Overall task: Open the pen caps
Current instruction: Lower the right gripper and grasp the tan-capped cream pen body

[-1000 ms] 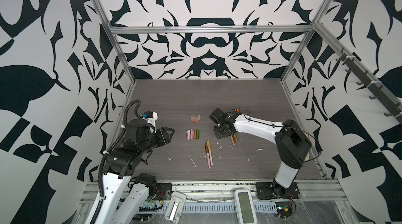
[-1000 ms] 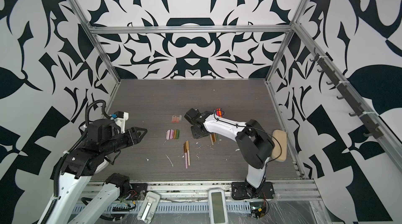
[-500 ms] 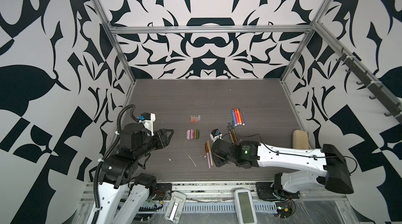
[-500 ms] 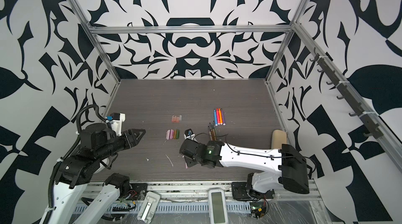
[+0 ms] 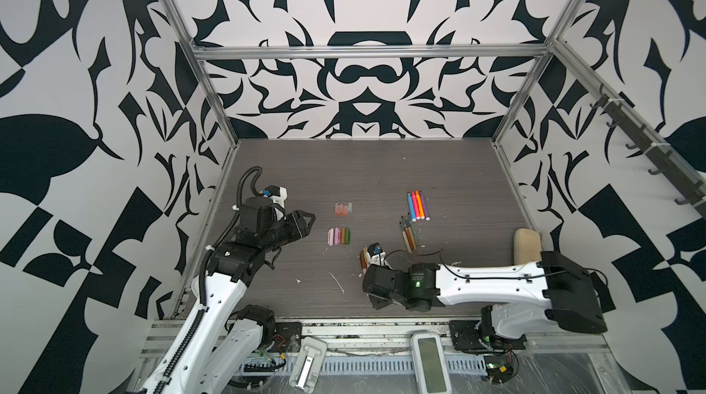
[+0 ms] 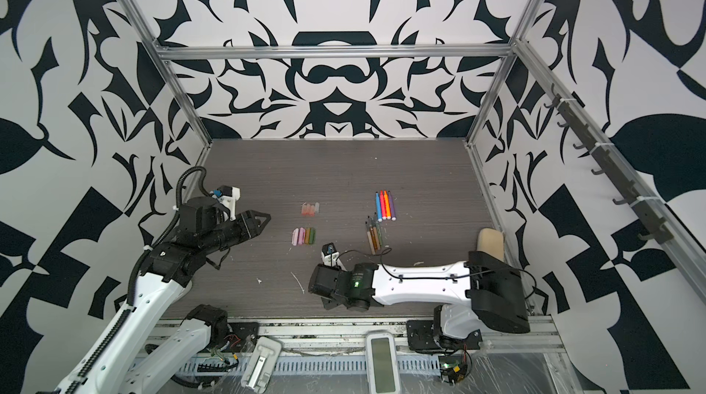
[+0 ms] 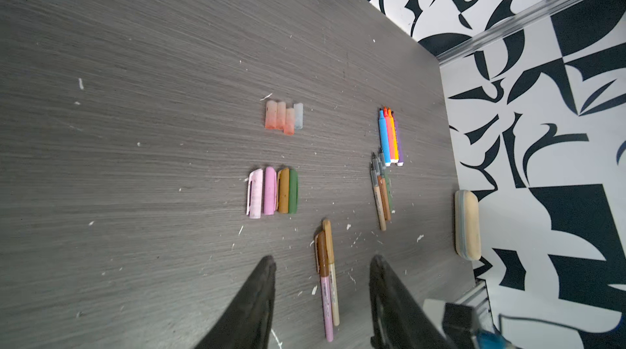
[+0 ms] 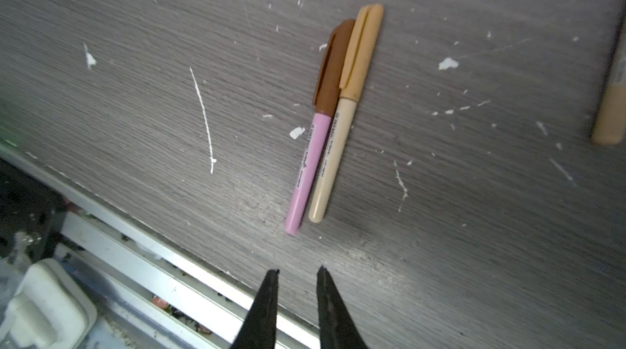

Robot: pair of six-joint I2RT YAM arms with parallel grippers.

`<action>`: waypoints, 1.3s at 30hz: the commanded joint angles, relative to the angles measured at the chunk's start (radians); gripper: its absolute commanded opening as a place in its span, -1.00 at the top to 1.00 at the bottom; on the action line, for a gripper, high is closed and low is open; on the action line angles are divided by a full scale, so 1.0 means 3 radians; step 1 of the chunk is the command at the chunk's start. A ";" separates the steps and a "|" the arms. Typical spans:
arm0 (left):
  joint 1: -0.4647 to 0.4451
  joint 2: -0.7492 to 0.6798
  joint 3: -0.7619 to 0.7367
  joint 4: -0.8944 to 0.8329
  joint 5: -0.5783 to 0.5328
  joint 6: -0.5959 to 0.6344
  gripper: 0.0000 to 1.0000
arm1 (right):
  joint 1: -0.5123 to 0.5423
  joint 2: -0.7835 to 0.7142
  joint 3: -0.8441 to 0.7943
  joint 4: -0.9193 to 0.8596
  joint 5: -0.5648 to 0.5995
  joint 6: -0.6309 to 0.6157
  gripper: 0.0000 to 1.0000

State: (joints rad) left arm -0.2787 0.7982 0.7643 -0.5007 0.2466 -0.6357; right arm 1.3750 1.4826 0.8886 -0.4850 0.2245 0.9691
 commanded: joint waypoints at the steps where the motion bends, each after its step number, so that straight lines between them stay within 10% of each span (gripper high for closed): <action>1: 0.0014 0.0087 0.0062 0.0309 -0.0004 -0.0087 -0.01 | 0.0065 0.0096 0.0166 -0.0093 0.0134 0.0186 0.51; 39: 0.0015 0.0614 0.0102 0.0596 0.0313 0.0043 -0.01 | -0.0458 0.0620 0.0234 -0.0021 -0.0237 0.0000 0.53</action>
State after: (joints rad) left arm -0.2787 0.9901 0.7769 -0.3336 0.3229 -0.6296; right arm 1.2472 1.6684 0.9413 -0.4854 0.1493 0.9695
